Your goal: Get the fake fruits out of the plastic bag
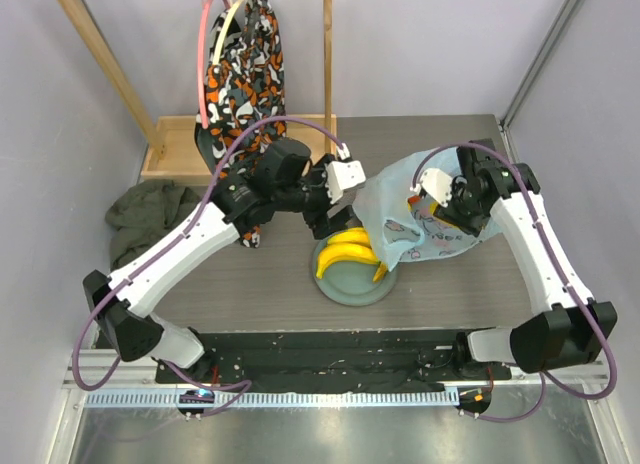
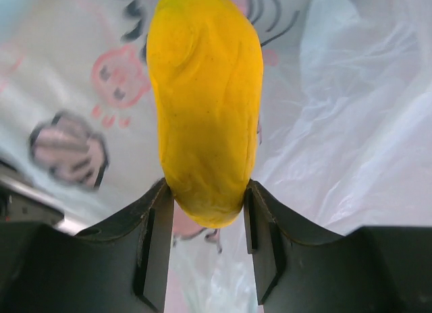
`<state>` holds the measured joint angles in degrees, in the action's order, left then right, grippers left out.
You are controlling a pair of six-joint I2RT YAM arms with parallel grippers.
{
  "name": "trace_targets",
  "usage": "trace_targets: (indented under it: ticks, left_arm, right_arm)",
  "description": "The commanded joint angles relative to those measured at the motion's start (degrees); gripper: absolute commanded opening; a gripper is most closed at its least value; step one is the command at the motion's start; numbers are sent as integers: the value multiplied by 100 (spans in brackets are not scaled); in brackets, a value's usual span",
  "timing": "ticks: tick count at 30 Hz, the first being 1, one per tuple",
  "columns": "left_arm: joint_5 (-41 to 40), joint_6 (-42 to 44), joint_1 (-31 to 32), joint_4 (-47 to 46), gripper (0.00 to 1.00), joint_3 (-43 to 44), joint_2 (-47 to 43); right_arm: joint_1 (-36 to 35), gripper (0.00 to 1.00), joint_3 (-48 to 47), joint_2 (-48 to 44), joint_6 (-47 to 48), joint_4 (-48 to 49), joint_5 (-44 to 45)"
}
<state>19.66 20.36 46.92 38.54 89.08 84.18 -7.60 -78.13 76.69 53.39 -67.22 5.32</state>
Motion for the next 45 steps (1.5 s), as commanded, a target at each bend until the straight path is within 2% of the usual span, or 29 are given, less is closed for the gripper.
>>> trace_targets:
  ticks: [1, 4, 9, 10, 12, 13, 15, 17, 18, 19, 20, 21, 22, 25, 33, 39, 42, 45]
  left_arm:
    - [-94, 223, -297, -5, 82, -127, -367]
    - [-24, 205, -525, -23, 82, -154, -481]
    - [55, 100, -912, -84, 82, -242, -692]
    - [64, 82, -1025, -93, 82, -303, -797]
    - [126, -40, -1166, -163, 82, -373, -877]
    - [169, -93, -1324, -189, 82, -435, -912]
    - [284, -278, -1500, -259, 82, -479, -1017]
    - [363, -435, -1790, -321, 82, -523, -1114]
    - [441, -576, -1887, -347, 82, -532, -1141]
    - [468, -647, -2053, -348, 82, -532, -1176]
    - [503, -673, -2133, -356, 83, -532, -1272]
    - [530, -726, -2212, -365, 83, -541, -1316]
    - [539, -744, -2344, -365, 83, -532, -1351]
    - [591, -805, -2590, -365, 83, -576, -1483]
    - [811, -1007, -3065, -392, 84, -734, -1843]
    - [961, -1218, -3259, -427, 83, -892, -1984]
    - [1013, -1280, -3312, -444, 84, -919, -1993]
    - [1040, -1315, -3338, -488, 84, -892, -1985]
  right_arm:
    - [-163, 29, -97, -487, 1277, -1275, -100]
    - [-163, 29, -334, -1224, 2568, -1670, -873]
    - [-295, 31, -571, -2138, 3572, -1883, -1814]
    - [-295, 31, -589, -2236, 3721, -1804, -2294]
    - [-304, 23, -590, -2368, 3688, -1392, -2867]
    - [-313, 18, -581, -2360, 3401, -1199, -3549]
    - [-565, 13, -398, -2212, 2777, -313, -4046]
    - [-1310, 13, -82, -2001, 1534, 695, -3560]
    - [-2394, 13, 16, -1886, 1152, 963, -3095]
    - [-2979, 13, 69, -1546, 982, 1104, -2664]
    - [-3350, 13, 87, -1377, 815, 1115, -2215]
    - [-3658, 12, 70, -1132, 735, 1071, -2107]
    - [-4253, 10, 35, -694, 648, 992, -1975]
    - [-4881, 5, 43, 115, 427, 834, -1526]
    - [-5015, 5, 728, 760, 506, 1588, -877]
    - [-5032, 13, 1343, 962, 822, 2808, -559]
    - [-5059, 13, 1467, 1164, 945, 3082, -358]
    - [-5059, 19, 1529, 1296, 963, 3302, -295]
